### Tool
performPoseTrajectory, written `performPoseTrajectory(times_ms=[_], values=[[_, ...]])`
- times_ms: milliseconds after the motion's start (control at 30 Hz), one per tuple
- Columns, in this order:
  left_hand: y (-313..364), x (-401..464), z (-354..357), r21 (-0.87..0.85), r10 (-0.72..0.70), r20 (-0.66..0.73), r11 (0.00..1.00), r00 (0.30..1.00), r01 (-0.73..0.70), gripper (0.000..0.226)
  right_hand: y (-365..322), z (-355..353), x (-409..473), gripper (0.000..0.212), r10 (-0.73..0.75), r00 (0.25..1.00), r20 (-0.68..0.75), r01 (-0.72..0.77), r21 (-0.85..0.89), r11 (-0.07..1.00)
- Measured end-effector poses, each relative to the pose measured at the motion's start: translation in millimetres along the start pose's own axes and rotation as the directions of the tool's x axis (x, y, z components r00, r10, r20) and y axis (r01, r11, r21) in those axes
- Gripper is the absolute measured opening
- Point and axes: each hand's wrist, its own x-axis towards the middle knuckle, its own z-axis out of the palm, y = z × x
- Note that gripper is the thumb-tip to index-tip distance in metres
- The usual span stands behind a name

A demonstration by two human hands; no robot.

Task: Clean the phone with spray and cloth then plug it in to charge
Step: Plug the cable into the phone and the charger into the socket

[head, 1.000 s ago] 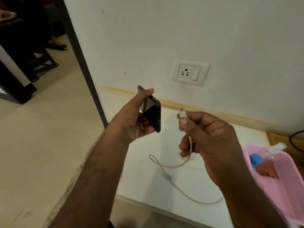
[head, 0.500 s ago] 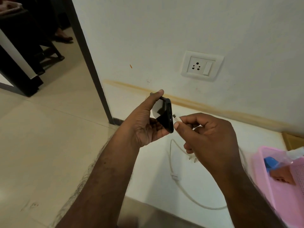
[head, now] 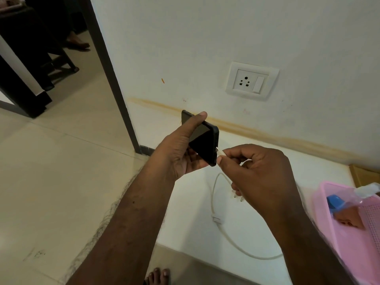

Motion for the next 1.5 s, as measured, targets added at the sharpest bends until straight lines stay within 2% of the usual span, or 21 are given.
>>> performPoseTrajectory(times_ms=[300,367,533,700,833,1133,1200,1233,1300,1333,1400,1433,1467,1500], values=[[-7,4,4,0.059,0.082,-0.111,0.995,0.99,-0.075,0.06,7,2,-1,0.02,-0.022,1.0,0.011,0.022,-0.081,0.996],[-8,3,5,0.074,0.085,-0.124,0.994,0.989,-0.076,0.061,10,2,0,0.016,-0.023,1.0,0.012,0.024,-0.093,0.995],[-8,-2,8,0.1,0.099,-0.114,0.991,0.989,-0.088,0.06,14,2,0,0.011,-0.017,0.999,0.026,0.021,-0.142,0.99],[-11,-4,11,0.111,0.089,-0.112,0.991,0.99,-0.077,0.055,19,4,0,0.017,0.023,1.0,0.016,-0.022,-0.072,0.997],[-16,-3,13,0.117,0.078,-0.121,0.991,0.99,-0.064,0.052,22,8,-3,0.012,0.027,1.0,-0.014,-0.027,-0.061,0.998],[-23,5,12,0.083,0.085,-0.131,0.994,0.988,-0.074,0.052,29,11,-2,0.01,0.013,1.0,-0.011,-0.014,-0.149,0.989],[-22,5,10,0.057,0.078,-0.146,0.996,0.986,-0.07,0.054,29,9,0,0.017,-0.031,0.999,-0.008,0.029,-0.215,0.976],[-22,6,9,0.04,0.074,-0.158,0.997,0.985,-0.068,0.057,29,7,0,0.028,-0.041,0.999,-0.03,0.033,-0.225,0.974],[-20,6,8,-0.015,0.068,-0.194,0.997,0.979,-0.072,0.06,32,-1,-2,0.05,-0.035,0.987,-0.157,0.007,-0.175,0.985],[-18,6,6,-0.06,0.07,-0.221,0.995,0.973,-0.085,0.059,33,-7,-5,0.051,-0.027,0.969,-0.246,-0.004,-0.126,0.992],[-14,6,2,-0.143,0.083,-0.279,0.982,0.957,-0.126,0.054,44,-14,-21,0.036,0.018,0.923,-0.384,-0.038,-0.044,0.998],[-13,6,0,-0.162,0.092,-0.302,0.976,0.949,-0.146,0.053,53,-13,-33,0.028,0.058,0.919,-0.39,-0.084,-0.05,0.995],[-12,6,-2,-0.165,0.101,-0.32,0.973,0.942,-0.16,0.055,64,-8,-46,0.025,0.099,0.937,-0.336,-0.138,-0.094,0.986],[-12,6,-3,-0.153,0.109,-0.334,0.974,0.936,-0.168,0.057,77,-1,-60,0.023,0.144,0.964,-0.225,-0.185,-0.17,0.968]])
